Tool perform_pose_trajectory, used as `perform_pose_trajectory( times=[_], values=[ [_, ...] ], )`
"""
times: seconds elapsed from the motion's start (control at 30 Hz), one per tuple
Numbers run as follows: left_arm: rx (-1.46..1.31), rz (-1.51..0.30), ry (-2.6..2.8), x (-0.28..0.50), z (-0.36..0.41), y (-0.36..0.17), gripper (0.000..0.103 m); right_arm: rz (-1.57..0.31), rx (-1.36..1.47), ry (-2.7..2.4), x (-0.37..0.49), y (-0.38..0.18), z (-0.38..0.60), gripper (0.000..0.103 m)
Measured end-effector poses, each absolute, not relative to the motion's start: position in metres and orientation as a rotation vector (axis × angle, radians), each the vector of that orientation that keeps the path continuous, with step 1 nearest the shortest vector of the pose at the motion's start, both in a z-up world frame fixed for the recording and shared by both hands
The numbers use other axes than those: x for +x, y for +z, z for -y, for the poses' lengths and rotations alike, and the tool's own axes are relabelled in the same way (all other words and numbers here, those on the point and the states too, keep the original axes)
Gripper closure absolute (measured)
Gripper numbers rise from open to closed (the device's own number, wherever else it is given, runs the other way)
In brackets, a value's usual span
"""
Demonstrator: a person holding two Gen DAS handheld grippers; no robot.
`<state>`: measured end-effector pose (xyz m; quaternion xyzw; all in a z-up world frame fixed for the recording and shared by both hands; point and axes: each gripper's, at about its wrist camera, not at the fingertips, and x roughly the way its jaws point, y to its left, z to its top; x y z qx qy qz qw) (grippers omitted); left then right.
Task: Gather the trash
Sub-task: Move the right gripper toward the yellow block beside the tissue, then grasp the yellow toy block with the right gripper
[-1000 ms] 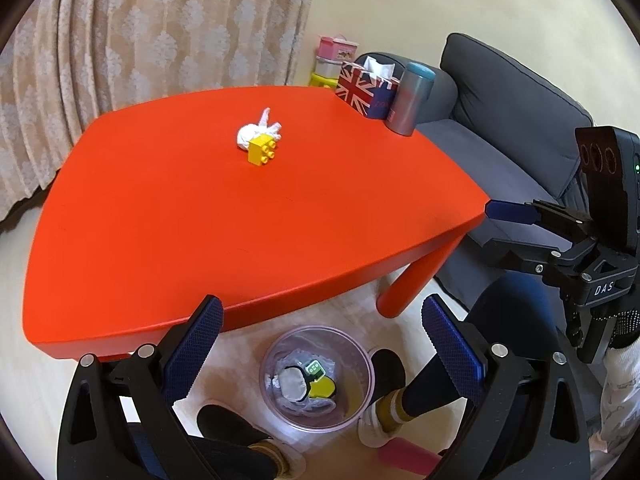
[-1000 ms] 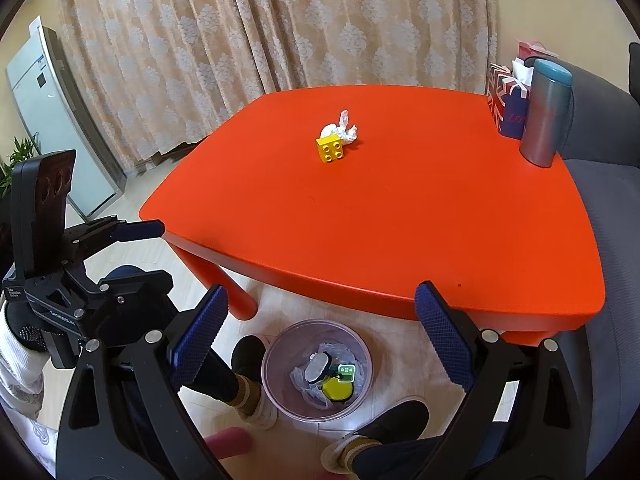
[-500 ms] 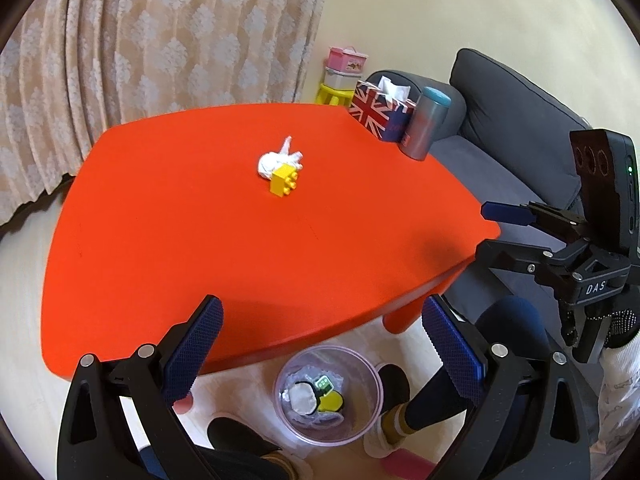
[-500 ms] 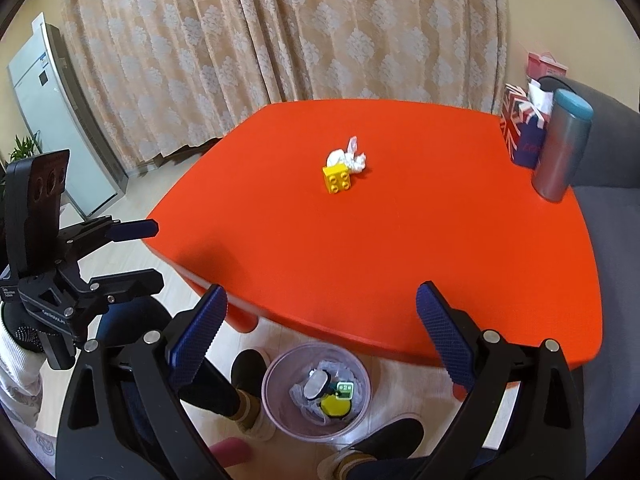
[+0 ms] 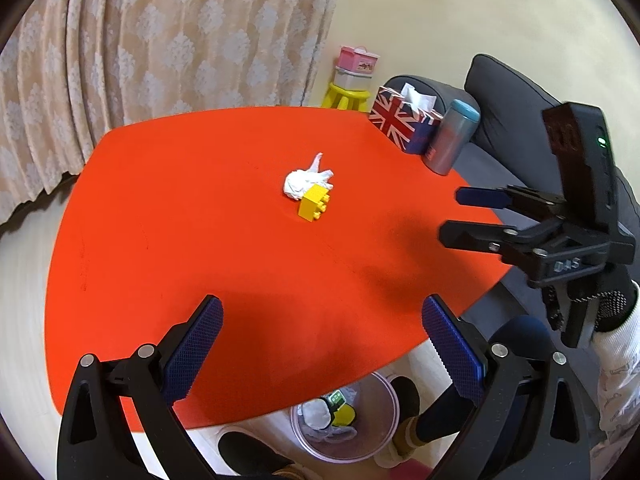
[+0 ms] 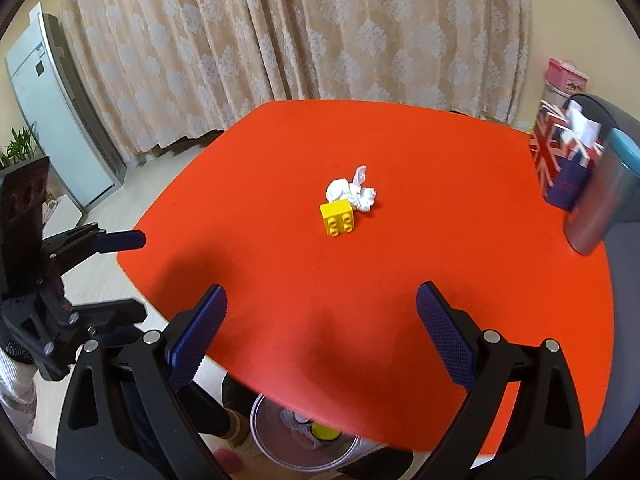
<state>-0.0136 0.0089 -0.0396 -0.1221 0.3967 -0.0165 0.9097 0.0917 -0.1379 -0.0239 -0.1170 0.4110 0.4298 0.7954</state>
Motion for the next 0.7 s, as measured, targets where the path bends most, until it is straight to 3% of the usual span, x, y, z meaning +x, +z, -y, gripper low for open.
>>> perform_pose_trajectory(
  times=[0.43, 0.7],
  values=[
    [-0.289, -0.835, -0.025, 0.004, -0.031, -0.054, 0.007, -0.956, -0.327, 0.943, 0.144, -0.063, 0.072, 0.009],
    [-0.309, -0.844, -0.022, 0.009, -0.041, -0.062, 0.007, -1.005, -0.345, 0.953, 0.160, -0.086, 0.051, 0.027]
  ],
)
